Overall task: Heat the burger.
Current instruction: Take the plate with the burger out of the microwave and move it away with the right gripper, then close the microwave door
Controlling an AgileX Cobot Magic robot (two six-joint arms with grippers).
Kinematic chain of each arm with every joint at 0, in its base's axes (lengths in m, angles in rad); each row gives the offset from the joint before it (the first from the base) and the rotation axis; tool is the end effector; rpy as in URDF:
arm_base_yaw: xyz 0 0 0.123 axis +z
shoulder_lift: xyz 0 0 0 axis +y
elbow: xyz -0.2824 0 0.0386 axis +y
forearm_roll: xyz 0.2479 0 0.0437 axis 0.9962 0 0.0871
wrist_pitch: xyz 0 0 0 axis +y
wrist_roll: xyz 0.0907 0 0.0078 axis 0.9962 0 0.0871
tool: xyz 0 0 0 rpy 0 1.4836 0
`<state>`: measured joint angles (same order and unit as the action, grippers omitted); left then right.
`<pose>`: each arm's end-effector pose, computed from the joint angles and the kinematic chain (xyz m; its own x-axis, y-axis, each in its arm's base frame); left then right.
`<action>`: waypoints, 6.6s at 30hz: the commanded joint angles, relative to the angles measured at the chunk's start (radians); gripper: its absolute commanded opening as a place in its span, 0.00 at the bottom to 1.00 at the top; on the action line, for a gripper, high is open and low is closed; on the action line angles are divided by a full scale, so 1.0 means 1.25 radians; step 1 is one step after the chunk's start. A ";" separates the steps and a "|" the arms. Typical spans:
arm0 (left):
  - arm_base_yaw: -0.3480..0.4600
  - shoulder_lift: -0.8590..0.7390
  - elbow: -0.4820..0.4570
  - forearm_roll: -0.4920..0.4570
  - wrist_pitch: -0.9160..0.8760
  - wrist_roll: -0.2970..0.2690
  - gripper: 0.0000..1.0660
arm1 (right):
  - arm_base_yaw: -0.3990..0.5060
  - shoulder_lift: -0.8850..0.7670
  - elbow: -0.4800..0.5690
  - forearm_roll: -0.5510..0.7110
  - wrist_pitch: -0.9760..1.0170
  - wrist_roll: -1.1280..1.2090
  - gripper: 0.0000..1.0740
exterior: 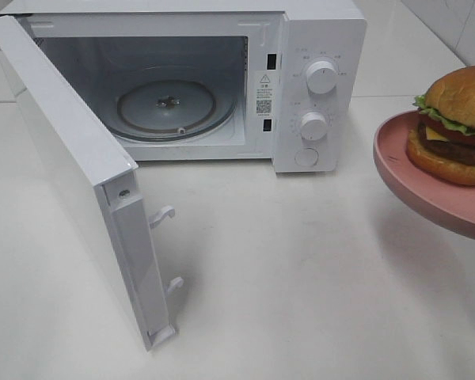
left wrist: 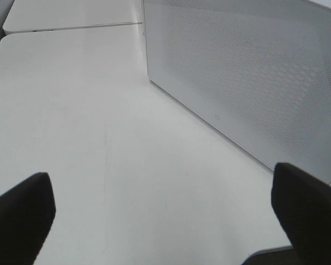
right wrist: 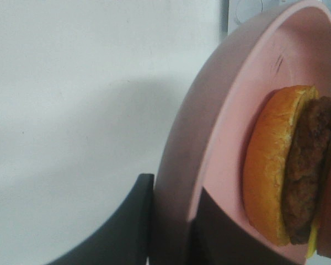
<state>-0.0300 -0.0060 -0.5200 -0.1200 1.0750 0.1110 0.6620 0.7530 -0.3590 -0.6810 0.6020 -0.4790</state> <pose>-0.0094 -0.0093 0.2820 -0.4353 0.0665 -0.8978 0.1478 0.9890 0.0016 0.1189 0.0514 0.2286 0.0590 -0.9918 -0.1134 -0.6765 0.0438 -0.7352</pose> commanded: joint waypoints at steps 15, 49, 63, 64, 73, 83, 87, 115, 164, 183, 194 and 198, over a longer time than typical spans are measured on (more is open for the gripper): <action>0.005 -0.005 0.002 -0.004 -0.002 -0.004 0.94 | -0.002 0.236 -0.006 -0.310 0.094 0.580 0.02; 0.005 -0.005 0.002 -0.004 -0.002 -0.004 0.94 | -0.006 0.866 -0.187 -0.426 0.296 1.425 0.08; 0.005 -0.005 0.002 -0.004 -0.002 -0.004 0.94 | -0.006 0.954 -0.214 -0.416 0.253 1.531 0.24; 0.005 -0.005 0.002 -0.004 -0.002 -0.004 0.94 | -0.006 0.954 -0.214 -0.416 0.253 1.531 0.24; 0.005 -0.005 0.002 -0.004 -0.002 -0.004 0.94 | -0.004 0.945 -0.214 -0.347 0.179 1.472 0.46; 0.005 -0.005 0.002 -0.004 -0.002 -0.004 0.94 | -0.003 0.810 -0.214 -0.252 0.107 1.350 0.56; 0.005 -0.005 0.002 -0.004 -0.002 -0.004 0.94 | -0.003 0.762 -0.214 -0.203 0.086 1.293 0.62; 0.005 -0.005 0.002 -0.004 -0.002 -0.004 0.94 | -0.003 0.248 -0.214 0.478 0.210 0.518 0.71; 0.005 -0.004 0.002 -0.004 -0.002 -0.004 0.94 | -0.436 -0.627 -0.114 0.498 0.313 0.393 0.71; 0.005 -0.004 0.002 -0.004 -0.002 -0.004 0.94 | -0.436 -0.627 -0.114 0.498 0.313 0.393 0.70; 0.005 -0.004 0.002 -0.004 -0.002 -0.004 0.94 | -0.436 -0.627 -0.114 0.498 0.313 0.393 0.70; 0.005 -0.004 0.002 -0.004 -0.002 -0.004 0.94 | -0.436 -0.627 -0.114 0.498 0.313 0.393 0.70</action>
<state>-0.0300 -0.0060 -0.5200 -0.1200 1.0750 0.1110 0.1250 -0.0040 -0.5050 -0.0590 1.0000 0.0050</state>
